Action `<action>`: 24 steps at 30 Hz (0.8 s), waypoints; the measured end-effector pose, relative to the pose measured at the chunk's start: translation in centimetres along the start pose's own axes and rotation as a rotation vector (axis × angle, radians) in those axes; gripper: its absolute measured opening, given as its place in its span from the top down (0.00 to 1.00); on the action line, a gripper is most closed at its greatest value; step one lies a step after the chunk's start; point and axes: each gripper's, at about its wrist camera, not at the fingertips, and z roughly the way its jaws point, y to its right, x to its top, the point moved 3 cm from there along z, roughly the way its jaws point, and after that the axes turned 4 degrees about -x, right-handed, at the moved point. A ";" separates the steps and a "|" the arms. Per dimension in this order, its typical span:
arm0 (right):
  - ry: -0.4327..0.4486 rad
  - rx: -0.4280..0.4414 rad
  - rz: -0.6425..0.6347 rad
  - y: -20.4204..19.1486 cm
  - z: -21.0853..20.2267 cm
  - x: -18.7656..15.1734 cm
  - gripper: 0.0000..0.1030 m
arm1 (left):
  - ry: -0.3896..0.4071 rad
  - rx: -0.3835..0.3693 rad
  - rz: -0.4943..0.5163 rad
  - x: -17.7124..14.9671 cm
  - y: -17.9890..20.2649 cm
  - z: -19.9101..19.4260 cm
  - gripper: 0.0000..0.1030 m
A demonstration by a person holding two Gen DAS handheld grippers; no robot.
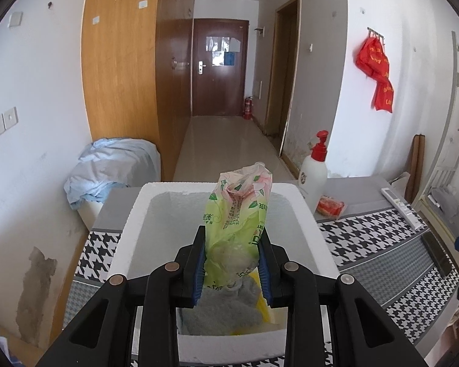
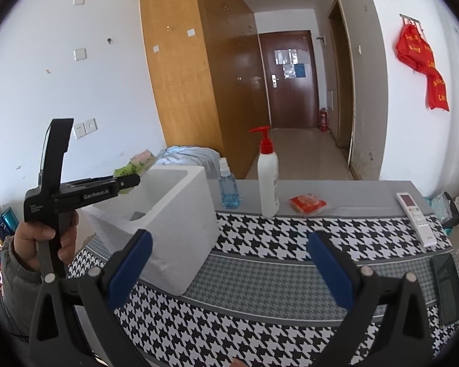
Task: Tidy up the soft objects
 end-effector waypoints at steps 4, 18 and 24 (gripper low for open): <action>0.001 -0.007 0.003 0.1 -0.3 -0.1 0.00 | 0.004 -0.007 0.007 -0.1 0.0 0.1 0.52; 0.012 -0.007 0.003 0.3 -0.5 -0.2 0.00 | 0.098 0.017 0.052 -0.6 1.5 -2.5 0.03; 0.025 -0.015 -0.015 -0.1 -1.1 -0.5 0.00 | 0.187 0.011 0.070 -1.2 2.7 -6.5 0.01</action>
